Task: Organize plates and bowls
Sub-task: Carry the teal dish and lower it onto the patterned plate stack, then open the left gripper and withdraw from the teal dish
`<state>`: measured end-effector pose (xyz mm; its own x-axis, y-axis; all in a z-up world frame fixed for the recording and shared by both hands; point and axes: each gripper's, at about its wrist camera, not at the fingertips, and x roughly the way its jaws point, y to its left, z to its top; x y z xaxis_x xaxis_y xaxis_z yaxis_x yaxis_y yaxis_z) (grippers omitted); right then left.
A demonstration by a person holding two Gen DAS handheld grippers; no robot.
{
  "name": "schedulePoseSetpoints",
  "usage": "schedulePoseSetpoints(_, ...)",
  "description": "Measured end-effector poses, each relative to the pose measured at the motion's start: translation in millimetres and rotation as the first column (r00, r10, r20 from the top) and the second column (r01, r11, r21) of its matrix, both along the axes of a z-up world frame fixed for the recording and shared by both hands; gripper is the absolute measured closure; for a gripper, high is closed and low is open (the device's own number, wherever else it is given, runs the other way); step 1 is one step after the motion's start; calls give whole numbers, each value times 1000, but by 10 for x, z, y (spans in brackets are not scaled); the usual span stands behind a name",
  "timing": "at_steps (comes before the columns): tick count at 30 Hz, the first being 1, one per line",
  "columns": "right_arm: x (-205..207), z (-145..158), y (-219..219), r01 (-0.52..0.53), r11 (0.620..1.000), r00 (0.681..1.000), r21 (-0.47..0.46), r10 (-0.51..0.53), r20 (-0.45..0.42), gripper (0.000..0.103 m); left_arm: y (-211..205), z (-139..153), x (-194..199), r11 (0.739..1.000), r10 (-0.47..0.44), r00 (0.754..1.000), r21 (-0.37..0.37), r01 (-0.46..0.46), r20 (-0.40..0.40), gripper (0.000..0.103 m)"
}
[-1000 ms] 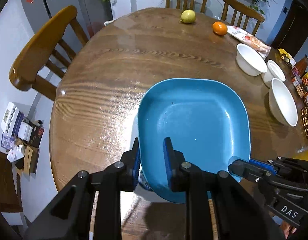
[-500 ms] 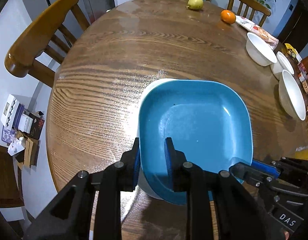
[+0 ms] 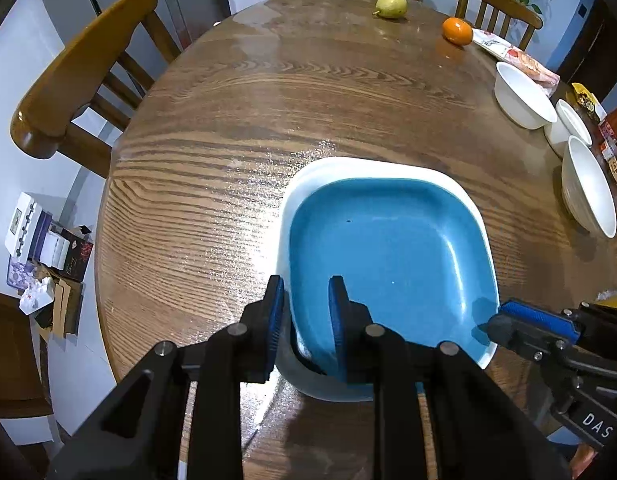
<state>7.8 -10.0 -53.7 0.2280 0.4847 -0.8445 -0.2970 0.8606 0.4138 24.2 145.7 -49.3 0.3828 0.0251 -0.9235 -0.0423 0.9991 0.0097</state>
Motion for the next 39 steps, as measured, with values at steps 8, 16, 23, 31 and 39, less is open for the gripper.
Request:
schedulePoseSetpoints(8, -200, 50, 173, -189, 972, 978, 140, 199, -62, 90, 21, 75, -67, 1000, 5, 1000, -5, -5, 24, 82)
schedulePoseSetpoints(16, -113, -201, 285, -196, 960, 960, 201, 229, -159, 90, 26, 90, -68, 1000, 17, 999, -11, -17, 28, 82)
schedulePoseSetpoints(23, -30, -291, 158, -150, 962, 959, 230, 198, -203, 90, 23, 103, -45, 1000, 10, 1000, -6, -10, 26, 82)
schedulePoseSetpoints(31, -70, -20, -273, -78, 972, 986, 221, 108, -127, 90, -280, 202, 69, 998, -63, 997, -13, 64, 45, 78)
schedulePoseSetpoints(39, -114, 285, -942, 69, 990, 997, 124, -70, 9, 89, -792, 326, 169, 984, -173, 982, -38, 176, 80, 60)
